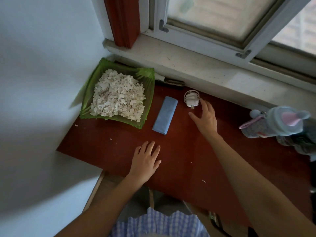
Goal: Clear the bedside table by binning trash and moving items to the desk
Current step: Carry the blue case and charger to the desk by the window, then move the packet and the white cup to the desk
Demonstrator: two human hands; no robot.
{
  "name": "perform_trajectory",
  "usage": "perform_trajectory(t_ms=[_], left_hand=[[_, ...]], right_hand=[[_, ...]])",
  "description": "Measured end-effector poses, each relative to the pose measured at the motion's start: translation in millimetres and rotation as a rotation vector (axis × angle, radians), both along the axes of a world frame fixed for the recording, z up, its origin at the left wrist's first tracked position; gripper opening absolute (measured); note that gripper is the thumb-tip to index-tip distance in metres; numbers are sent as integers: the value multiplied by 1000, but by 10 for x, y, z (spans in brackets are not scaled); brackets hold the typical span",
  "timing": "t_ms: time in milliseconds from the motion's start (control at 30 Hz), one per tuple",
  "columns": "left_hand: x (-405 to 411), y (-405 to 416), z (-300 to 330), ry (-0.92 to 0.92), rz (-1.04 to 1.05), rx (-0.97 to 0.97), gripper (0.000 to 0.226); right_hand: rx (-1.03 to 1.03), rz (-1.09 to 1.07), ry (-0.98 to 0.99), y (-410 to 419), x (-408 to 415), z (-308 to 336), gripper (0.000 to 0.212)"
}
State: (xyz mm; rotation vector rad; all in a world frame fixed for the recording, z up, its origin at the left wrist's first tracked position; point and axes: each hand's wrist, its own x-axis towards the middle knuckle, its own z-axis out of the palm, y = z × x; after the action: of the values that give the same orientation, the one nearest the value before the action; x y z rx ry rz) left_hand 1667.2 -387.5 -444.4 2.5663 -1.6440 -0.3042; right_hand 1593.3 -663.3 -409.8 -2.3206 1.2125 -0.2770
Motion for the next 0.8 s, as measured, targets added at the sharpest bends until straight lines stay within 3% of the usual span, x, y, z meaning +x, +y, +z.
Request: perform_trajectory(t_ms=[167,300,567,800], left_hand=[[2,-46,111,35,-4,-52,46],[-65,-205,219,40,-145,-141,45],[-526,-556,422,71,-465,-219,42],[-1484,-654,621,75,-778,-201,45]], right_hand=[[-84,-54,3,476,-550,15,59],[-138,-185,-18,905,-1107,30,49],[-95,-629,-6,1820,-2292,104,47],[-98,-979,-58,2788,-3203,200,50]])
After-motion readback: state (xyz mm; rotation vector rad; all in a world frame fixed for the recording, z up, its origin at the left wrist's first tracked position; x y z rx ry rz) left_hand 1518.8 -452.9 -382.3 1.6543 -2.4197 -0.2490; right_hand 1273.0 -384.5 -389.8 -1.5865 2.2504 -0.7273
